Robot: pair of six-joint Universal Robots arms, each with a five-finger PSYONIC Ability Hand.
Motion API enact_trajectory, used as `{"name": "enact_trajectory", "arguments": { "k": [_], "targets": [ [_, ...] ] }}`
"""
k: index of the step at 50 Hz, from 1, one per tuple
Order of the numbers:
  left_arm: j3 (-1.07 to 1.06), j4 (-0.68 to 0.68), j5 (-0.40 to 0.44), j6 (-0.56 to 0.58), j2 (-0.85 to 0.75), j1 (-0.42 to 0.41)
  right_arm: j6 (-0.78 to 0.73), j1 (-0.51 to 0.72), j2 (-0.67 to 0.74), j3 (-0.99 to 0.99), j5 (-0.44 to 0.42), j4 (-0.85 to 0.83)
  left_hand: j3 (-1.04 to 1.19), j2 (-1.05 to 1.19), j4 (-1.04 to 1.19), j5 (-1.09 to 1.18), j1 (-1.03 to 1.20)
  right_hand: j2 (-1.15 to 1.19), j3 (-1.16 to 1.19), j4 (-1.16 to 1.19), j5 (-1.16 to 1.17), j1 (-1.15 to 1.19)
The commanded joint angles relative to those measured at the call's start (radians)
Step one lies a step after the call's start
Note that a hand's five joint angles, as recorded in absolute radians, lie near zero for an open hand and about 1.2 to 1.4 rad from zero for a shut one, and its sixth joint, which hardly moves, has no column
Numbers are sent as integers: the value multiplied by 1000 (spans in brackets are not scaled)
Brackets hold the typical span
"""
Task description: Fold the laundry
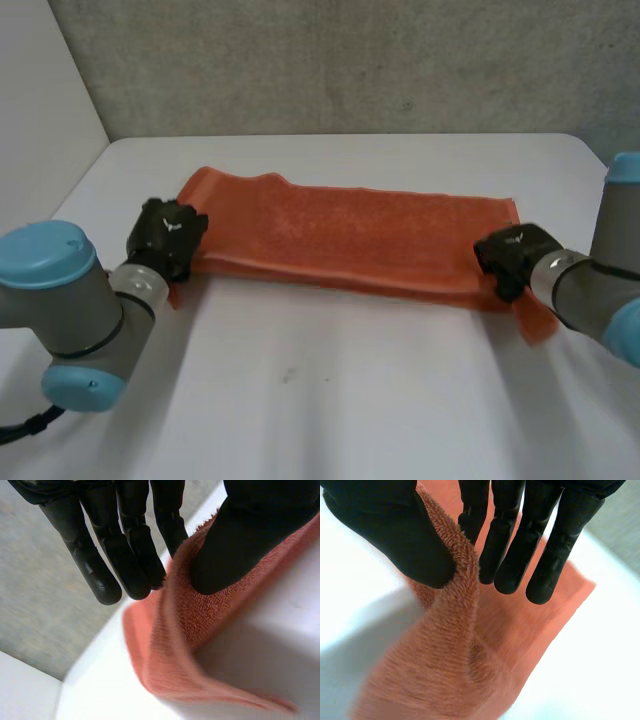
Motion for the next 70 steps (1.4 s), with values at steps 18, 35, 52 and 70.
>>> {"name": "enact_trajectory", "arguments": {
  "k": [18, 35, 52, 70],
  "targets": [
    [593, 73, 26, 199, -159, 16, -43, -12, 108, -616, 98, -186, 203, 197, 200, 258, 254, 220, 216, 207, 247, 435],
    [441, 202, 92, 53, 63, 28, 108, -5, -208, -256, 20, -424, 203, 197, 200, 258, 254, 220, 216, 207, 247, 435],
    [57, 159, 103, 64, -89, 51, 96, -11, 58, 7, 1, -300, 203, 197, 200, 258, 254, 220, 216, 207, 247, 435],
    [-49, 90, 105, 64, -98, 112, 25, -95, -52, 117, -6, -210, -670, -677, -674, -616, -620, 220, 216, 207, 247, 435]
  ]
}}
